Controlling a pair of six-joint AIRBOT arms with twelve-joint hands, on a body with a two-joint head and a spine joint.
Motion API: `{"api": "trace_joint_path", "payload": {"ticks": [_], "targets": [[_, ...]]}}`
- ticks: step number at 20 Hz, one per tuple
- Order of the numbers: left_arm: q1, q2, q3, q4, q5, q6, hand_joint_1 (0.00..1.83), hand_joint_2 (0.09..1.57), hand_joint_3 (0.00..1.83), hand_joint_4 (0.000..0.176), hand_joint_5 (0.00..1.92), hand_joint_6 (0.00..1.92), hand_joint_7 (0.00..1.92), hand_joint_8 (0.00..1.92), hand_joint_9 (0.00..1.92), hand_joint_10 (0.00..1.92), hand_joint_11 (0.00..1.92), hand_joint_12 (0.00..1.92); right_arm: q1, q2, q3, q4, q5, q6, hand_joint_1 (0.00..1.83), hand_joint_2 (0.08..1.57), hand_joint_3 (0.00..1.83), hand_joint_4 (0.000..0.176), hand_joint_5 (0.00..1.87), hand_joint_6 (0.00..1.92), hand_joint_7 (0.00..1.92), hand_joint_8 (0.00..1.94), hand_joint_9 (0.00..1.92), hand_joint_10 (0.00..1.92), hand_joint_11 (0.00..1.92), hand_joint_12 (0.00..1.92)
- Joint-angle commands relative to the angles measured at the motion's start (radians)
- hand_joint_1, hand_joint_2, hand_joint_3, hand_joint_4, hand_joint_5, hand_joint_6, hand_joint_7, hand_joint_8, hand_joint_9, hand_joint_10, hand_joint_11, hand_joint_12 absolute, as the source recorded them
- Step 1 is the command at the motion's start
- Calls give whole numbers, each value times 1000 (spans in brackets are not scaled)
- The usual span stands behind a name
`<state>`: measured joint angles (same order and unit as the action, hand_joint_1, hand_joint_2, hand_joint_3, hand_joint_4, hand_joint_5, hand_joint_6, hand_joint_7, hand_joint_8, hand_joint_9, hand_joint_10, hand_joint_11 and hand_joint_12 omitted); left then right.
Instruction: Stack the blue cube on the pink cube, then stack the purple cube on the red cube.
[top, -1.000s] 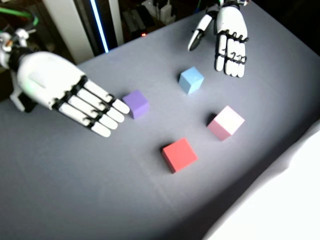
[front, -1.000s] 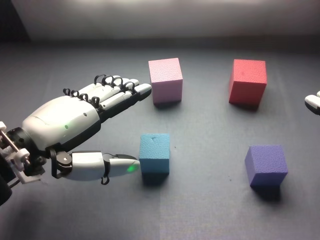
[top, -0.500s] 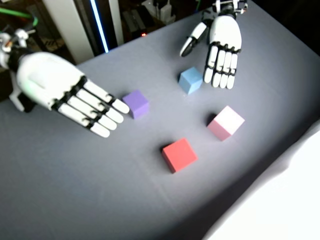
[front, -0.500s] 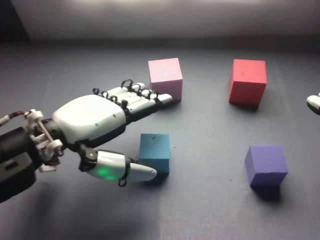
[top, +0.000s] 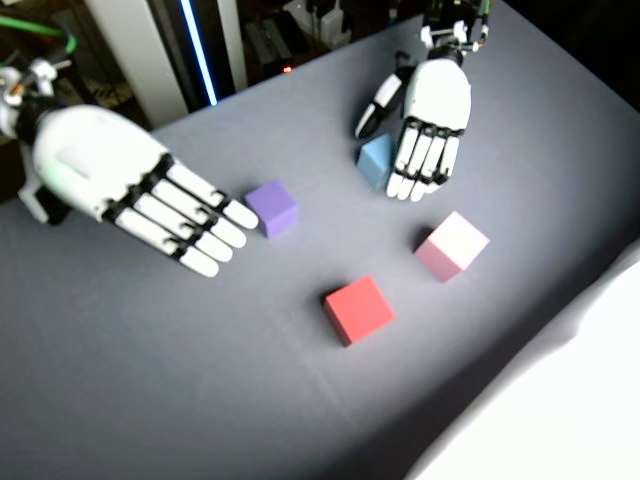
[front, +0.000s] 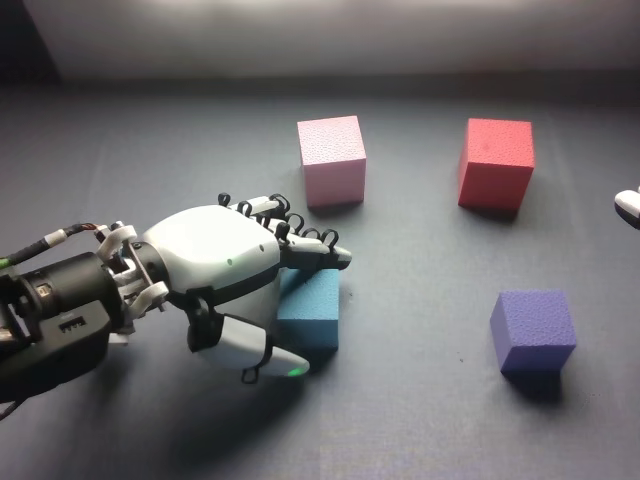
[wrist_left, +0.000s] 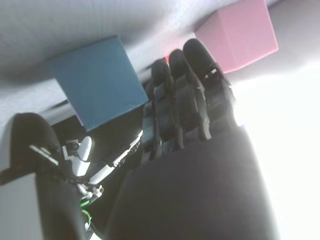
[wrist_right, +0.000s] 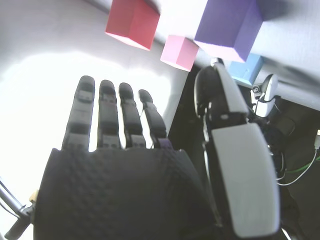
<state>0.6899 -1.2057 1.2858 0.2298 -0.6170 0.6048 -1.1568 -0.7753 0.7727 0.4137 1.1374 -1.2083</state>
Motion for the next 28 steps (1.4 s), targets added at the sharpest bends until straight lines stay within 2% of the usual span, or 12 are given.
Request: {"api": "trace_joint_path", "payload": {"ticks": [1, 2, 3, 4, 10, 15, 16, 17, 20, 22, 25, 28], "targets": [[-10, -6, 2, -2, -94, -8, 780, 1067, 2, 0, 593, 53, 756, 394, 498, 1125, 228, 1845, 1, 2, 2, -8, 116, 3, 732, 1292, 0, 0, 0, 0, 0, 0, 0, 0, 0, 0], [-10, -8, 4, 0, -89, -8, 878, 1086, 2, 0, 735, 99, 808, 710, 711, 1307, 600, 1884, 0, 2, 2, -8, 115, 3, 734, 1286, 0, 0, 0, 0, 0, 0, 0, 0, 0, 0], [-10, -13, 8, 0, -86, -8, 1082, 1140, 9, 0, 865, 905, 1108, 1658, 1266, 1798, 1326, 1914, 0, 2, 2, -8, 115, 4, 735, 1284, 0, 0, 0, 0, 0, 0, 0, 0, 0, 0], [-10, -15, 12, 0, -88, -9, 1122, 1165, 12, 0, 866, 1118, 1351, 1868, 1545, 1896, 1628, 1920, 0, 2, 2, -7, 115, 5, 736, 1288, 0, 0, 0, 0, 0, 0, 0, 0, 0, 0], [-51, 36, -11, -2, -167, 7, 1083, 1239, 9, 0, 749, 1351, 968, 1860, 1202, 1921, 1327, 1921, -3, 2, 2, -3, 116, 9, 764, 1280, 0, 0, 0, 0, 0, 0, 0, 0, 2, 3], [-172, 40, 21, -13, -154, 46, 1207, 1246, 0, 0, 715, 1137, 797, 1578, 846, 1658, 847, 1856, -5, 0, 2, -2, 116, 9, 748, 1287, 0, 0, 0, 0, 0, 0, 0, 0, 2, 4], [-188, 34, 32, -19, -146, 52, 1195, 1253, 3, 0, 703, 1333, 740, 1502, 930, 1864, 981, 1908, -5, 0, 2, -2, 116, 9, 761, 1287, 0, 0, 0, 0, 0, 0, 0, 0, 0, 0], [-209, 27, 46, -27, -137, 59, 1128, 1223, 0, 0, 777, 1291, 943, 1837, 1180, 1910, 1257, 1918, -5, 0, 3, -2, 116, 9, 764, 1289, 1, 0, 0, 0, 0, 0, 0, 0, 0, 0], [-284, -5, 94, -60, -79, 108, 1112, 1204, 0, 0, 814, 1252, 1178, 1920, 1415, 1921, 1486, 1921, -5, -2, 4, -1, 116, 9, 807, 1283, 0, 0, 0, 0, 0, 0, 0, 0, 0, 0], [-315, -27, 127, -81, -49, 123, 1148, 1295, 15, 0, 604, 1341, 783, 1762, 1069, 1913, 1216, 1921, -5, -6, 6, -1, 115, 10, 822, 1280, 0, 0, 0, 0, 0, 0, 0, 0, 0, 0], [-348, -73, 187, -123, 8, 153, 1094, 1234, 0, 0, 771, 1324, 1027, 1917, 1262, 1921, 1390, 1921, -5, -9, 9, -1, 112, 12, 829, 1286, 1, 0, 0, 0, 0, 0, 0, 0, 0, 0], [-359, -116, 238, -153, 50, 153, 1172, 1271, 1, 0, 688, 1202, 757, 1743, 1089, 1919, 1224, 1921, -5, -10, 11, -1, 109, 16, 824, 1275, 0, 0, 0, 0, 0, 0, 0, 0, 0, 0]]}}
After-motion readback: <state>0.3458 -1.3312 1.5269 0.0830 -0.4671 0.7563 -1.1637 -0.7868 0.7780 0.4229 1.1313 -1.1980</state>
